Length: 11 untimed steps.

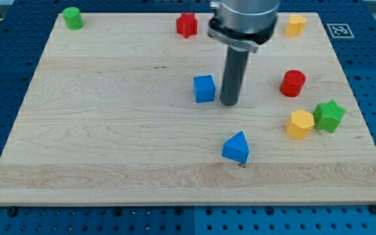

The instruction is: Push the blue cube towards the center left

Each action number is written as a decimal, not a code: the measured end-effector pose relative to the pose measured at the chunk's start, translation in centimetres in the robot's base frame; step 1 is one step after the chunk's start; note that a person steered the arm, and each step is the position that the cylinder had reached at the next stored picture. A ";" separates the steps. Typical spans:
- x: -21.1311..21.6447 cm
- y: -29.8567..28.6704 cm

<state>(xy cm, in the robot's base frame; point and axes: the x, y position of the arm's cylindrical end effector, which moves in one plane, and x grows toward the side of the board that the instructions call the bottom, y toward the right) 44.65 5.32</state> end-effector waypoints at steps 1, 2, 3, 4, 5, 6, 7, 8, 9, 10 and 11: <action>-0.1 -3.9; -0.1 -4.2; -0.7 -1.8; -2.9 -1.0; -4.3 -2.8; -4.7 -6.0; -4.7 -9.1; -4.7 -12.3; -5.2 -13.8; -5.8 -13.6; -5.8 -13.5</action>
